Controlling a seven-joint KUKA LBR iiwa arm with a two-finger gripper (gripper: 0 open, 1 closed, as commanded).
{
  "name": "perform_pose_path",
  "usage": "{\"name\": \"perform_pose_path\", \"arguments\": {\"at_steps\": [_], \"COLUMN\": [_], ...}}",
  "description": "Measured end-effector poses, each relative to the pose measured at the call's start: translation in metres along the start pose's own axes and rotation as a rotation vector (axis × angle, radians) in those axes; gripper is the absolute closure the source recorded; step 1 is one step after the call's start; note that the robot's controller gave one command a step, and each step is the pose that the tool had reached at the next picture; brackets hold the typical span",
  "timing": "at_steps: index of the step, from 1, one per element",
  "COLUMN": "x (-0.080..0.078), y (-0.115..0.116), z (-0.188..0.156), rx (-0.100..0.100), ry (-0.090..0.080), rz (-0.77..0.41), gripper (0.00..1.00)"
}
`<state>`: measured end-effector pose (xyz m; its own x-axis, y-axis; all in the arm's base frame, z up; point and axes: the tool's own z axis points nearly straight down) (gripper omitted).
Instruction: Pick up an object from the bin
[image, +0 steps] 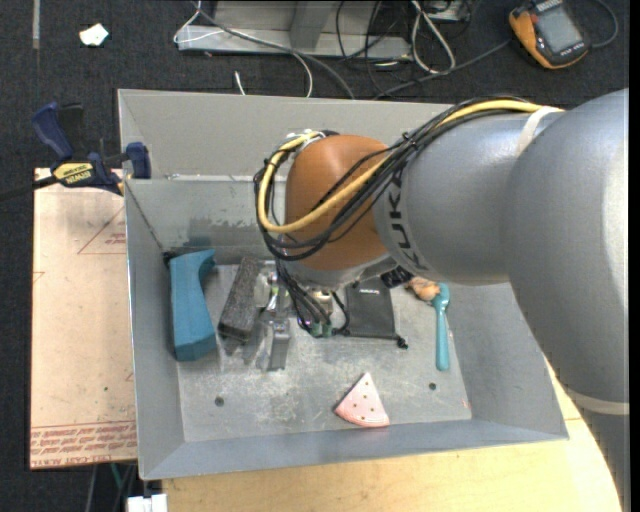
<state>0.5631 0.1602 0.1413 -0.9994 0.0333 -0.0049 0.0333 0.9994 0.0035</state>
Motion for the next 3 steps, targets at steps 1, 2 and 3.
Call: {"name": "perform_pose_path", "arguments": {"at_steps": [1, 2, 3], "x": [-0.045, -0.053, -0.077], "y": [0.028, 0.025, 0.014], "z": [-0.005, 0.031, 0.072], "rx": [-0.004, 0.000, -0.002], "ry": [-0.015, -0.002, -0.013], "rz": [-0.081, -0.315, -0.547], "gripper": [0.00, 0.00, 0.00]}}
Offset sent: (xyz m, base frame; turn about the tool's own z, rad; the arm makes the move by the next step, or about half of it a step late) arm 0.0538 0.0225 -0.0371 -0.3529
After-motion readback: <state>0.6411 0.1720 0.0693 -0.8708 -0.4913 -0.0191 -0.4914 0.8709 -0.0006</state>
